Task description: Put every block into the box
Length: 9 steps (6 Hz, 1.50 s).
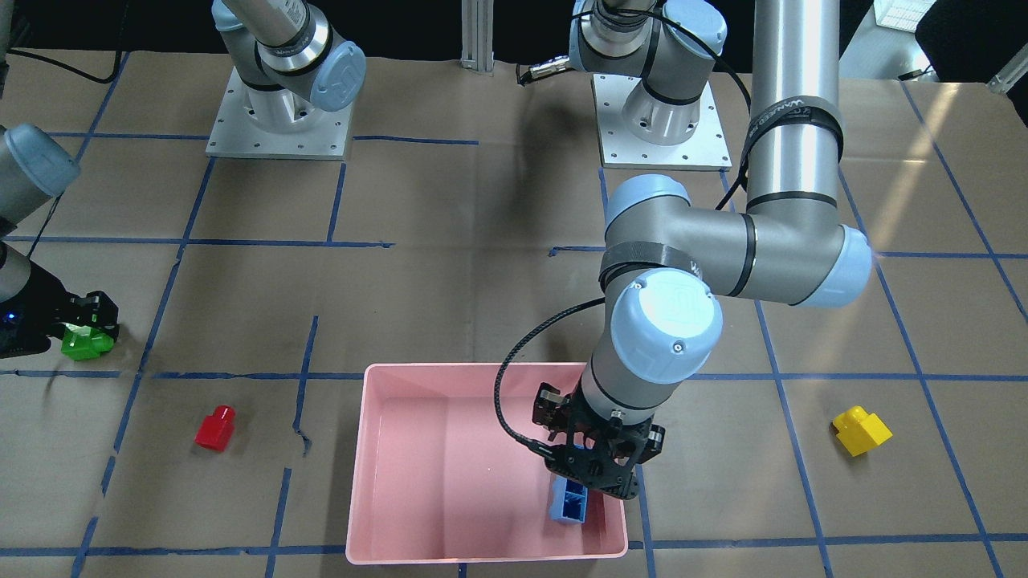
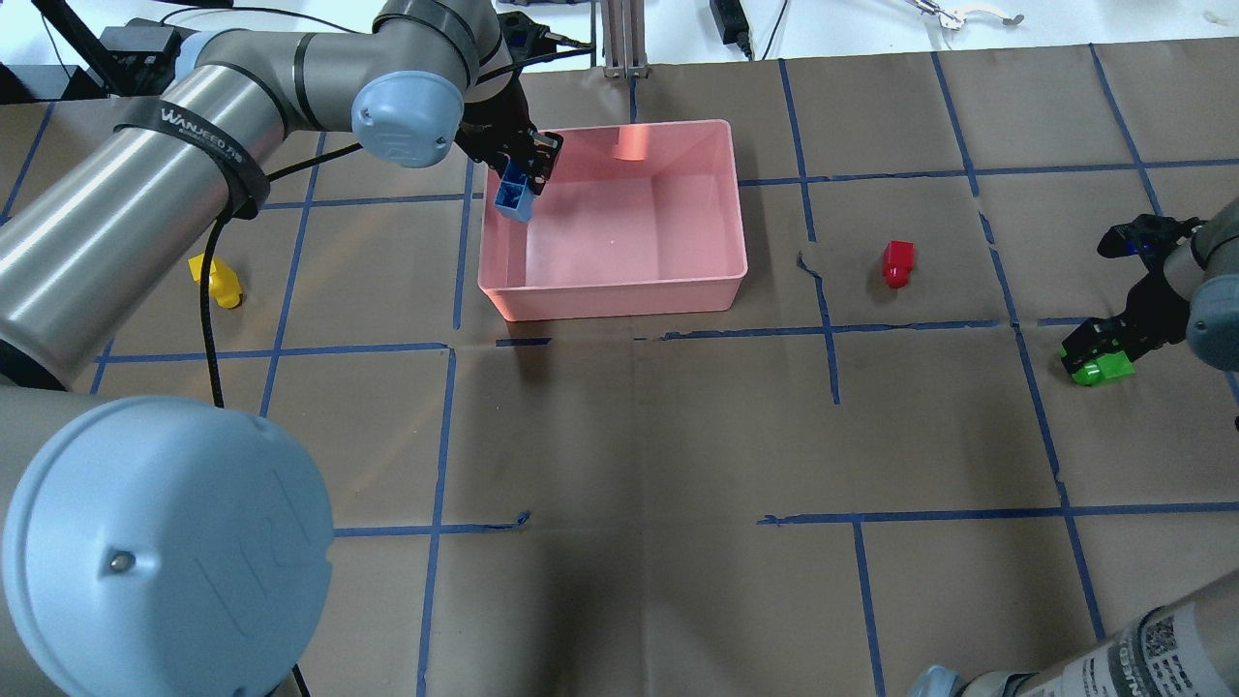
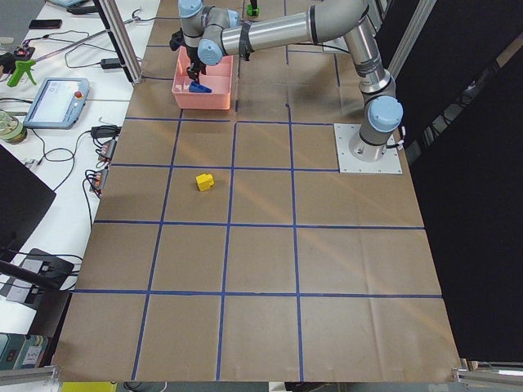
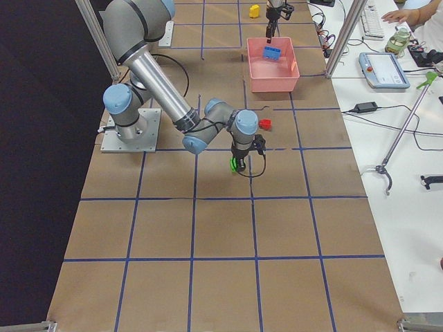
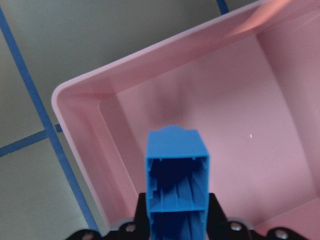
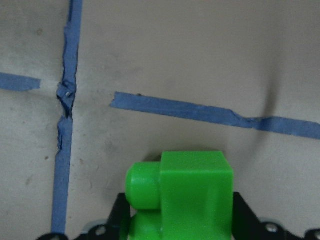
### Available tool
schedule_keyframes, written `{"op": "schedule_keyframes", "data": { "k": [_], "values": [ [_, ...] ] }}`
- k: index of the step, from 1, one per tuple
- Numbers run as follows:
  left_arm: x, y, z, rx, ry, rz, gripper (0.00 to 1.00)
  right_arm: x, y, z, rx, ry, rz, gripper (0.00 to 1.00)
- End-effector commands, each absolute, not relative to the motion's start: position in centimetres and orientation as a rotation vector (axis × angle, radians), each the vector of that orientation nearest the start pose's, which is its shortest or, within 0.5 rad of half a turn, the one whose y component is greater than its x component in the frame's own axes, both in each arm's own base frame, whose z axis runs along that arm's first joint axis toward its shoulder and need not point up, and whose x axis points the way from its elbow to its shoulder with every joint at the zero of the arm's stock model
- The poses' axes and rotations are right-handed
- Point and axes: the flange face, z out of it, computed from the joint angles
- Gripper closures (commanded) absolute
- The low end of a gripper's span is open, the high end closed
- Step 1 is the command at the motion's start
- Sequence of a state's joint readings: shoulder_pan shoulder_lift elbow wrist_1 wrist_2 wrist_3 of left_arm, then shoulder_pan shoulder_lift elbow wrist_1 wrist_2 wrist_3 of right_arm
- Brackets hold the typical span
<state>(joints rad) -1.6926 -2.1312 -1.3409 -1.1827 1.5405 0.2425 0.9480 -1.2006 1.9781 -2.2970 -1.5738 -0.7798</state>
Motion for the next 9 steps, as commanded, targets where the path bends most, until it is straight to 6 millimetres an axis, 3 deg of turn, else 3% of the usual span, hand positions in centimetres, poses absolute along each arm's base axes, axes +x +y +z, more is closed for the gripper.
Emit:
{"op": "schedule_keyframes", "data": {
  "k": [1, 2, 3, 5, 6, 7, 8, 9],
  "values": [
    [-12.5, -66.4, 32.1, 0.365, 3.091, -0.084, 0.0, -19.9, -50.7, 18.2, -0.251, 3.104, 0.058, 0.6],
    [-4.8, -65.7, 32.0, 0.163, 3.104, -0.107, 0.0, -20.2, -51.6, 19.4, -0.257, 3.12, 0.024, 0.6],
    [3.3, -64.6, 30.3, -0.006, 3.11, -0.062, 0.0, -20.8, -52.8, 22.6, -0.257, 3.158, -0.04, 0.59],
    [15.4, -63.2, 28.3, -0.309, 3.097, -0.065, 0.0, -19.2, -53.7, 31.0, -0.29, 3.172, -0.078, 0.59],
    [18.7, -63.1, 26.7, -0.38, 3.084, -0.085, 0.0, -15.9, -55.4, 34.5, -0.26, 3.164, -0.067, 0.59],
    [19.6, -64.2, 24.0, -0.389, 3.072, -0.137, 0.0, -11.2, -57.8, 38.4, -0.221, 3.163, -0.069, 0.59],
    [19.8, -65.1, 22.8, -0.393, 3.084, -0.193, 0.0, -6.2, -59.7, 40.4, -0.134, 3.16, -0.083, 0.59],
    [19.7, -65.3, 22.5, -0.395, 3.085, -0.2, 0.0, -0.1, -60.8, 40.2, -0.061, 3.156, -0.093, 0.59]
  ]
}}
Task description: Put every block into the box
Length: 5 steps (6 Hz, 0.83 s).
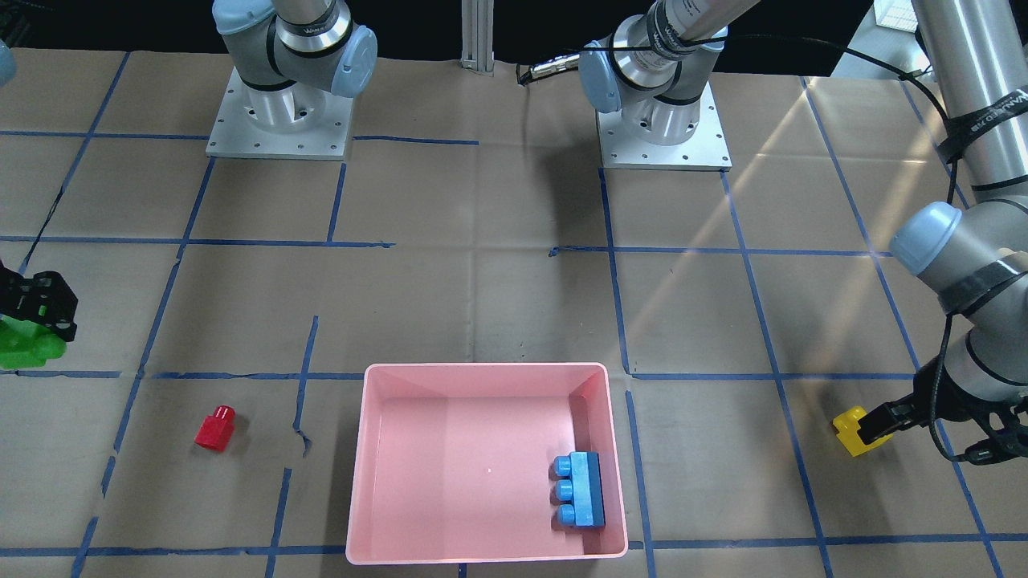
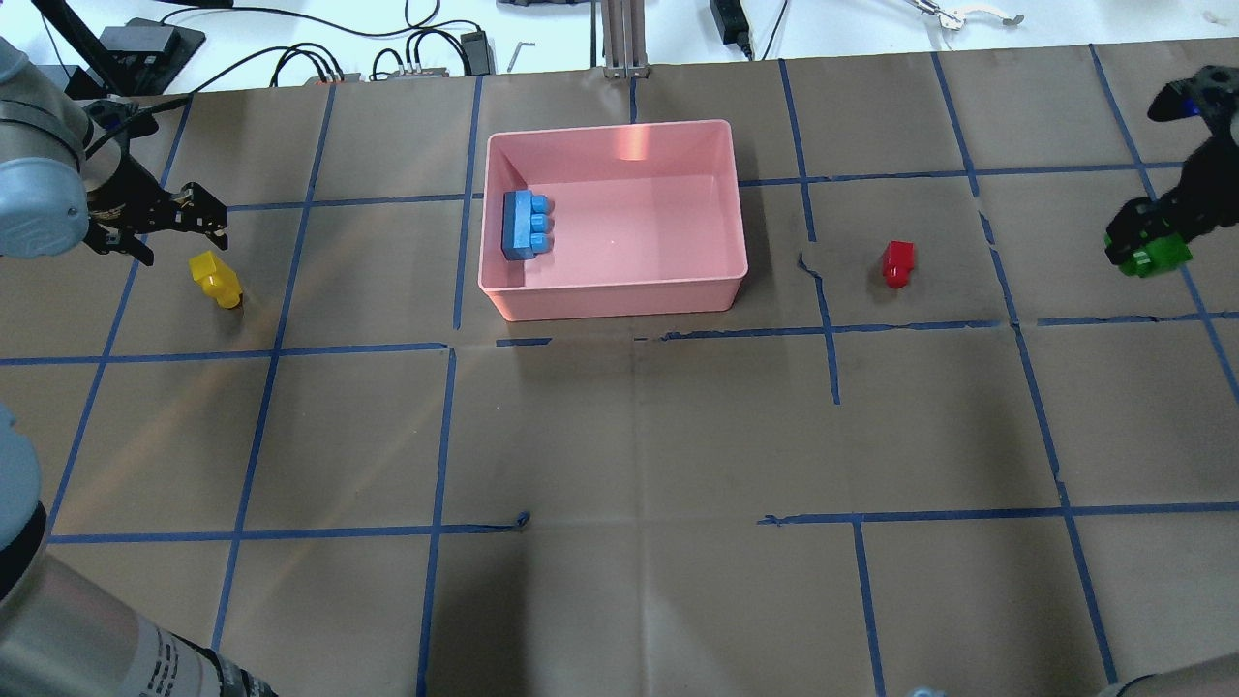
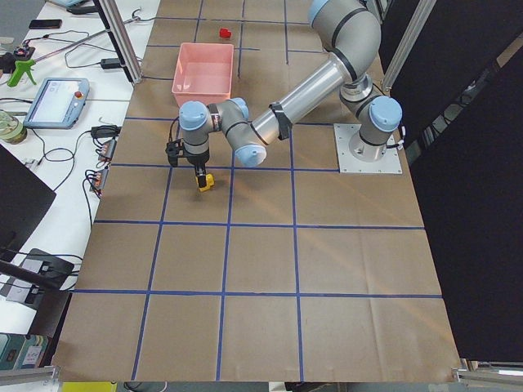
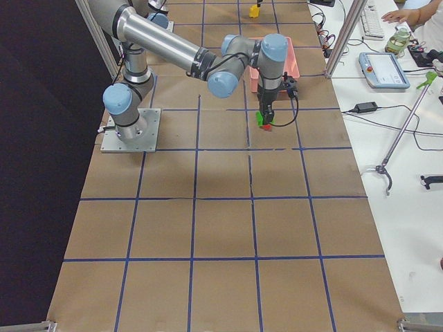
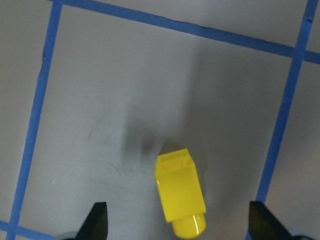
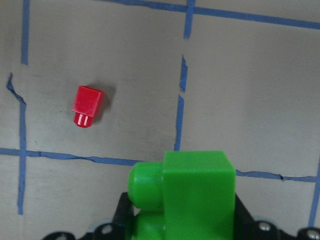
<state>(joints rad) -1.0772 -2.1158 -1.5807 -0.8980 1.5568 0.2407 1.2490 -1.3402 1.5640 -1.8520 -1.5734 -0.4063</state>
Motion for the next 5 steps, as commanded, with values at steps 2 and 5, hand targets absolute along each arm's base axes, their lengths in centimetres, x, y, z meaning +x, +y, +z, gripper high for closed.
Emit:
{"op": "schedule_keyframes", "data": {
  "k": [2, 5],
  "values": [
    [19.5, -64.8, 19.9, -0.375, 3.108, -0.119, 0.01, 16.1, -61.6, 38.1, 0.196, 3.13, -0.089, 0.59],
    [19.7, -64.9, 20.2, -0.343, 3.105, -0.135, 0.99, 30.7, -63.9, 31.6, 0.302, 3.114, -0.052, 0.59]
  ]
}}
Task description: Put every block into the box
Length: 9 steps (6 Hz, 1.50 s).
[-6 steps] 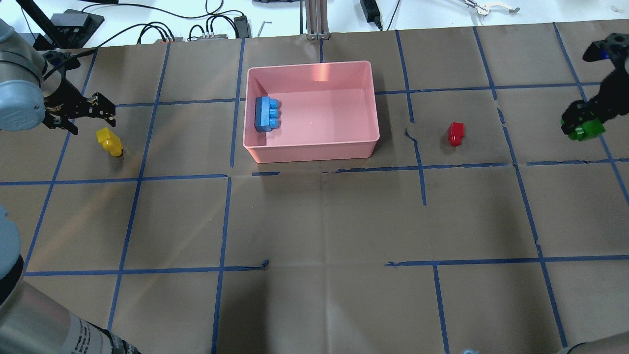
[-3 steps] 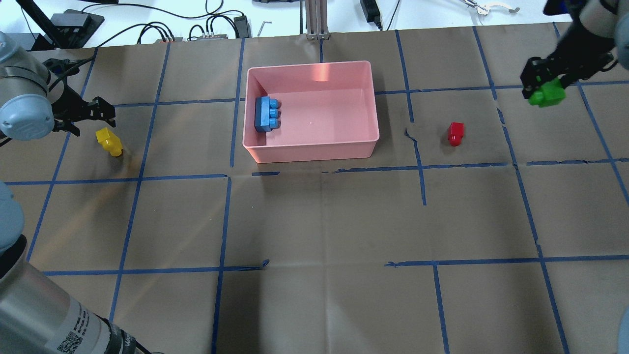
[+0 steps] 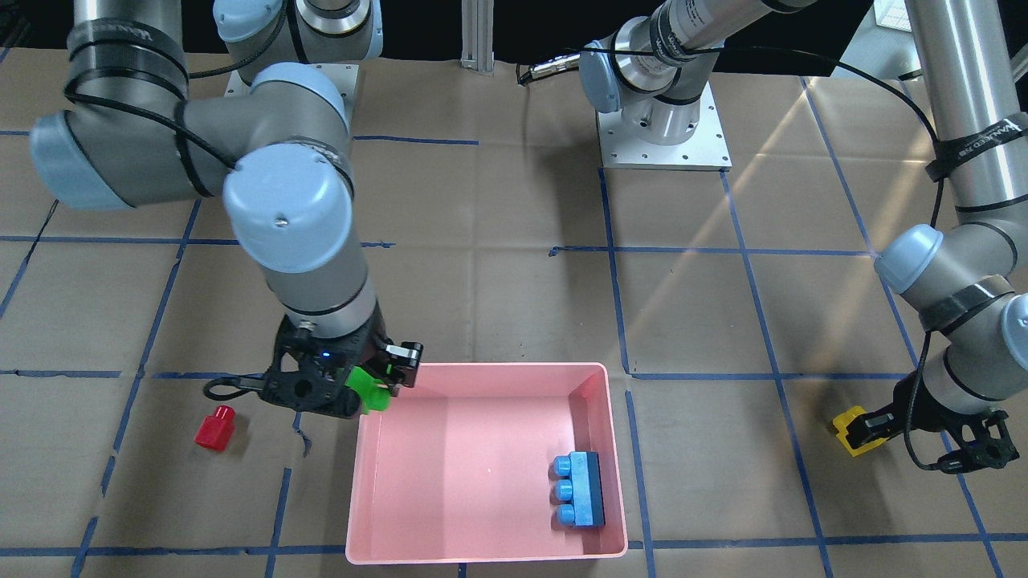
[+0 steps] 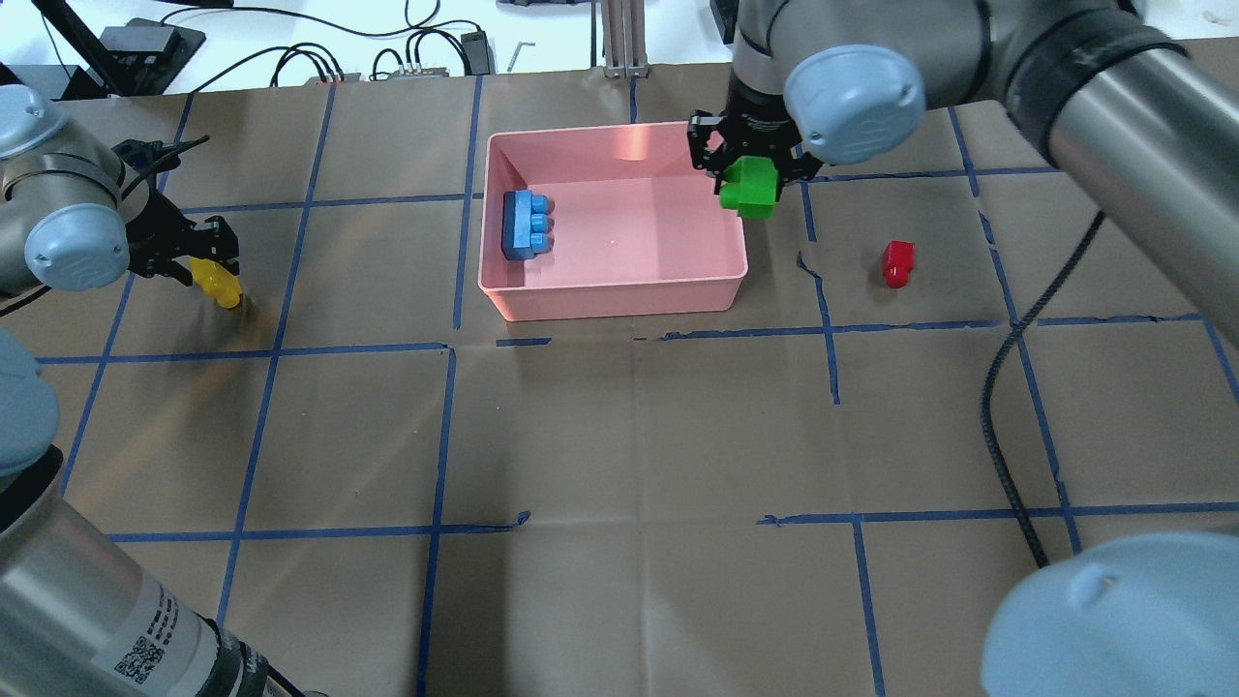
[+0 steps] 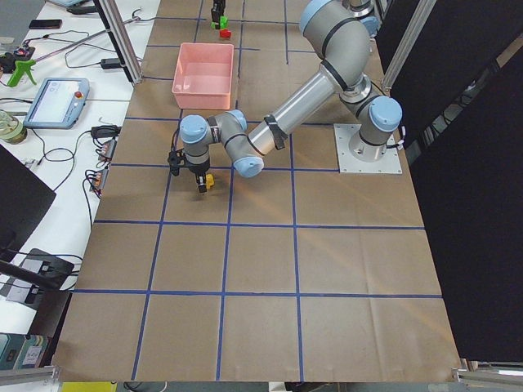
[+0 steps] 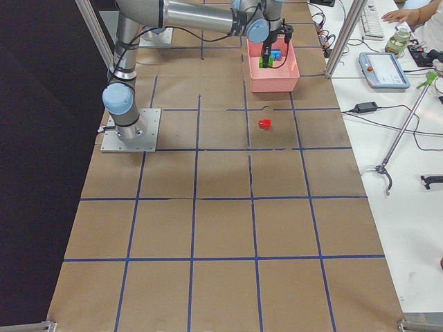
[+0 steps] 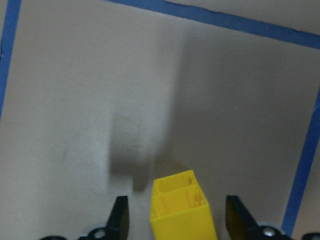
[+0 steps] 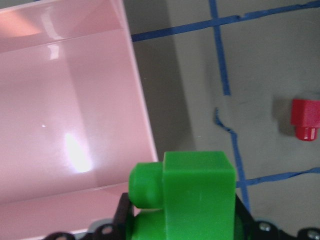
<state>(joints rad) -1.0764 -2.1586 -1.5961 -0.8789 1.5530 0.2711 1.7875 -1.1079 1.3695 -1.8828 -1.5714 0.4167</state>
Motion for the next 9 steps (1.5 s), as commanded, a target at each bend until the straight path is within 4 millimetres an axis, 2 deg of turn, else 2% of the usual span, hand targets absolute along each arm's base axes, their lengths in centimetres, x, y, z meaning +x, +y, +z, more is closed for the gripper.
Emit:
{"op": "schedule_keyframes", "data": {
  "k": [1, 2, 3, 4, 5, 6, 7, 8, 9],
  "values": [
    [19.4, -64.9, 21.7, -0.323, 3.099, -0.159, 1.0, 31.1, -65.1, 28.0, 0.264, 3.12, -0.051, 0.59],
    [17.2, -65.3, 23.9, -0.265, 3.095, -0.194, 1.0, 31.1, -65.6, 25.9, 0.162, 3.134, -0.026, 0.59],
    [12.3, -66.1, 27.2, -0.156, 3.102, -0.217, 1.0, 31.1, -65.9, 25.7, 0.161, 3.13, -0.052, 0.28],
    [5.6, -66.9, 30.4, -0.021, 3.095, -0.268, 1.0, 30.6, -66.2, 26.7, 0.182, 3.123, -0.071, 0.01],
    [-2.1, -67.1, 33.1, 0.158, 3.083, -0.312, 1.0, 28.8, -66.9, 29.6, 0.211, 3.118, -0.123, 0.01],
    [-9.2, -66.3, 34.5, 0.296, 3.083, -0.334, 1.0, 24.6, -67.2, 32.8, 0.259, 3.115, -0.123, 0.0],
    [-15.7, -65.2, 35.1, 0.286, 3.112, -0.357, 1.0, 19.3, -67.6, 34.8, 0.17, 3.13, -0.128, 0.0],
    [-20.7, -64.8, 35.9, 0.396, 3.111, -0.353, 1.0, 12.5, -68.4, 35.7, 0.16, 3.141, -0.104, 0.01],
    [-27.3, -62.8, 33.6, 0.555, 3.107, -0.267, 1.0, 6.9, -68.7, 35.4, 0.1, 3.15, -0.067, 0.01]
  ]
}}
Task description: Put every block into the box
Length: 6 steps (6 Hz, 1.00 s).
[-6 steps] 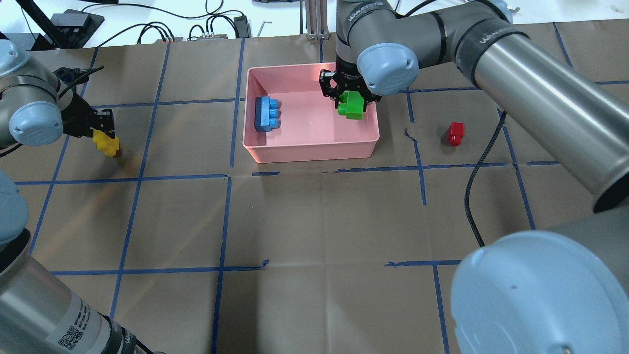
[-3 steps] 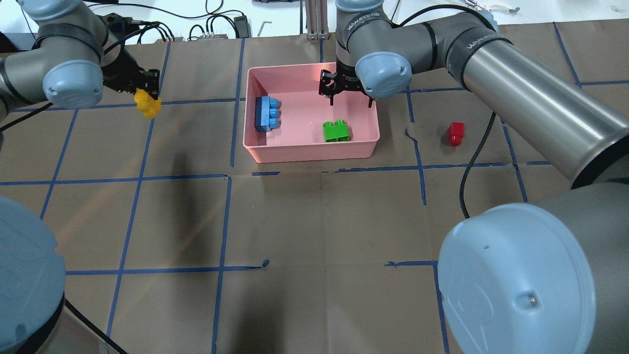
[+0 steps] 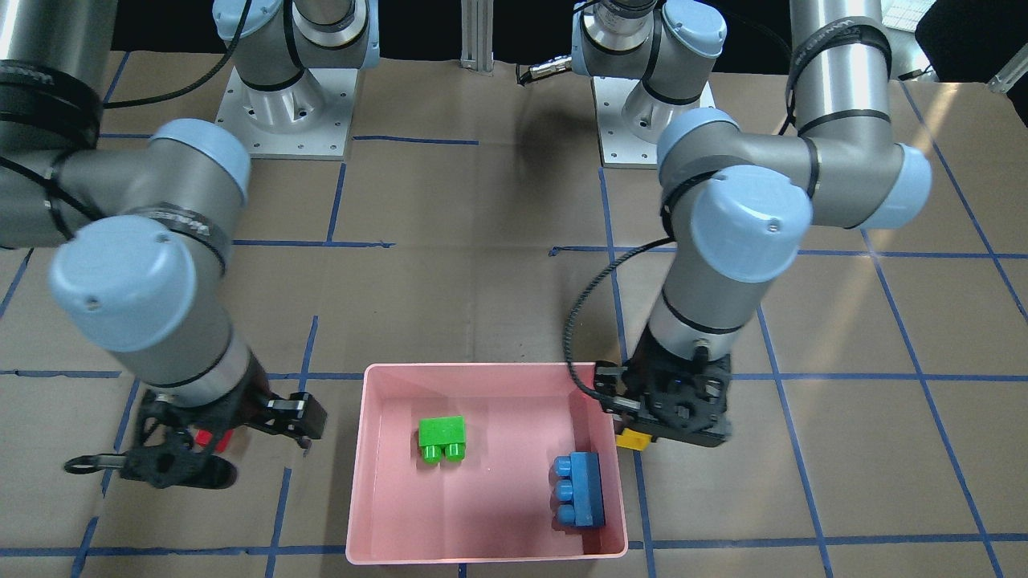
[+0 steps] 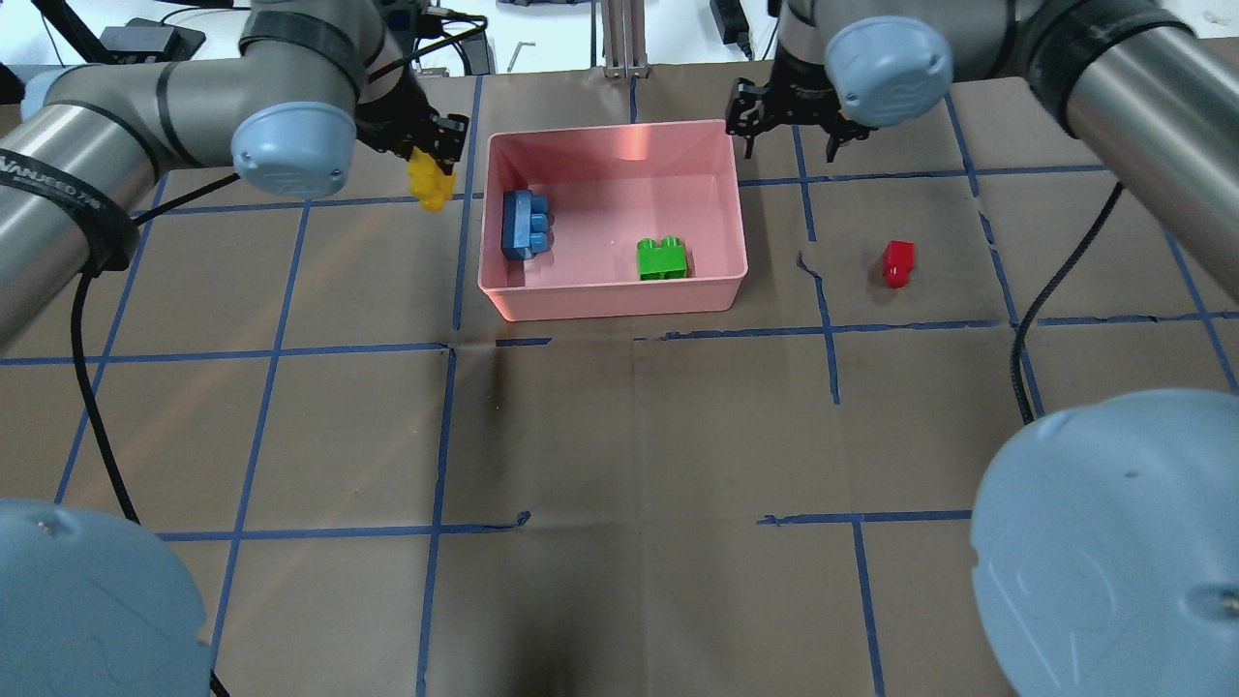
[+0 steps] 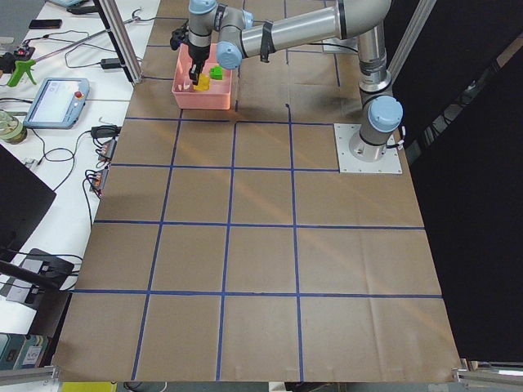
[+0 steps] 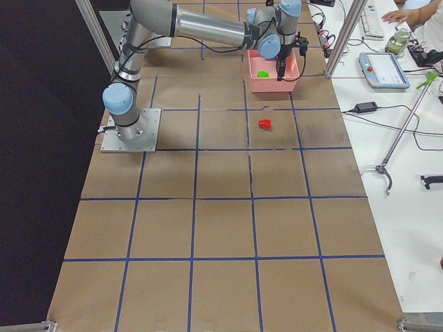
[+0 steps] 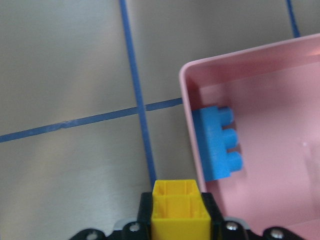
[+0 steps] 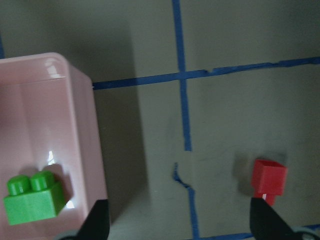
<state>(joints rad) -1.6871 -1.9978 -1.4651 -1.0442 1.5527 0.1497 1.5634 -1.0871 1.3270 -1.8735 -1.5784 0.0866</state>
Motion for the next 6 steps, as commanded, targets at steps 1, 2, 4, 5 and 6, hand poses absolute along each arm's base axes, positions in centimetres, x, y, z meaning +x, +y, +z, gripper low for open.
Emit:
{"op": "schedule_keyframes", "data": {
  "k": [1, 2, 4, 5, 6],
  "values": [
    [-30.8, -62.3, 29.3, 0.632, 3.1, -0.186, 0.97, 1.4, -68.4, 33.8, 0.109, 3.147, -0.016, 0.01],
    [-32.6, -62.1, 26.6, 0.65, 3.099, -0.157, 0.89, 0.5, -67.3, 31.0, 0.163, 3.137, 0.053, 0.01],
    [-32.5, -62.2, 29.3, 0.678, 3.088, -0.218, 0.02, 0.7, -66.1, 24.6, 0.211, 3.125, 0.1, 0.01],
    [-31.8, -61.6, 31.9, 0.663, 3.08, -0.248, 0.01, 0.9, -65.5, 21.4, 0.223, 3.129, 0.068, 0.01],
    [-30.5, -59.9, 35.0, 0.643, 3.082, -0.195, 0.01, 0.9, -65.1, 20.2, 0.223, 3.127, 0.079, 0.01]
  ]
}}
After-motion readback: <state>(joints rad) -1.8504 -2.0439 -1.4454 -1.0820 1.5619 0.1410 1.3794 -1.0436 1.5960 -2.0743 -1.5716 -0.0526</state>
